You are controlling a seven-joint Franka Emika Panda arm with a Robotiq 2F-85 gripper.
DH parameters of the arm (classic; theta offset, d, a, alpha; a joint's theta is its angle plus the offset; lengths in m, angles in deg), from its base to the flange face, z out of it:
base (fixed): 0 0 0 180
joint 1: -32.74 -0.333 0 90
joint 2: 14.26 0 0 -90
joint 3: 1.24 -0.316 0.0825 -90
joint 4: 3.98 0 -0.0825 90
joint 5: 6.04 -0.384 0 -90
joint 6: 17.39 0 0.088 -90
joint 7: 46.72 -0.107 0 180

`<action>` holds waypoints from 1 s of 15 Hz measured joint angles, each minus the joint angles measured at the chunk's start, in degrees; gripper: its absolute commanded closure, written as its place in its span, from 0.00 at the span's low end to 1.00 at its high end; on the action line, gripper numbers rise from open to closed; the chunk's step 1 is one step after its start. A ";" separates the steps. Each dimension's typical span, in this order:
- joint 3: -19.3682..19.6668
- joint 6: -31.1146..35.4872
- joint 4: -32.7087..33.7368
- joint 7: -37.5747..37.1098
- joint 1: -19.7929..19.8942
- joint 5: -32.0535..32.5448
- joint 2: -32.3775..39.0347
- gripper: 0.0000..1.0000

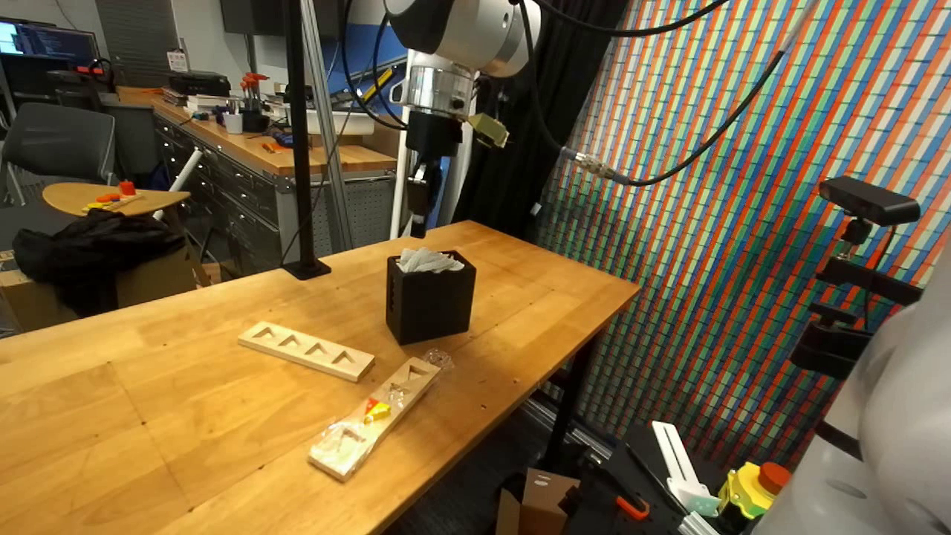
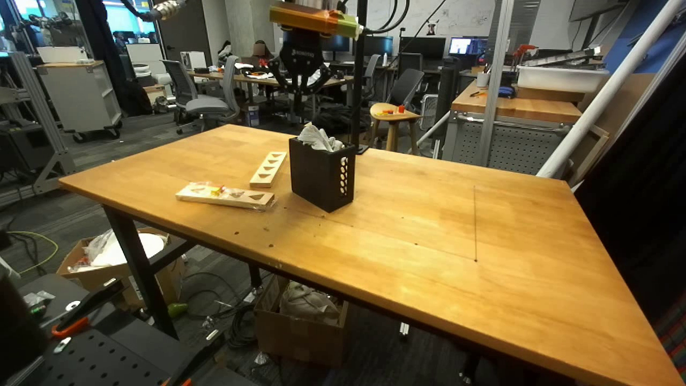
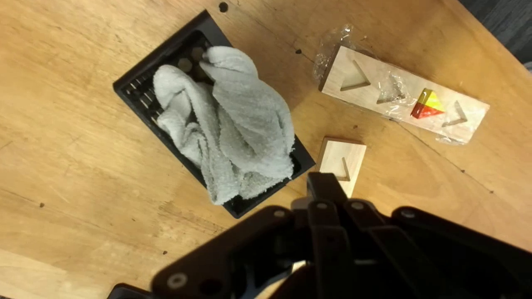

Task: Put the white towel inside the black object

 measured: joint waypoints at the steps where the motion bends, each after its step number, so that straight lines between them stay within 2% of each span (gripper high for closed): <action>1: -0.13 0.30 -0.33 -0.12 -0.02 -0.31 0.05 0.97; 8: 0.09 1.66 -1.09 -0.11 0.16 -0.50 0.86 0.97; 15: 0.21 1.66 0.83 2.01 0.79 -0.50 3.85 0.97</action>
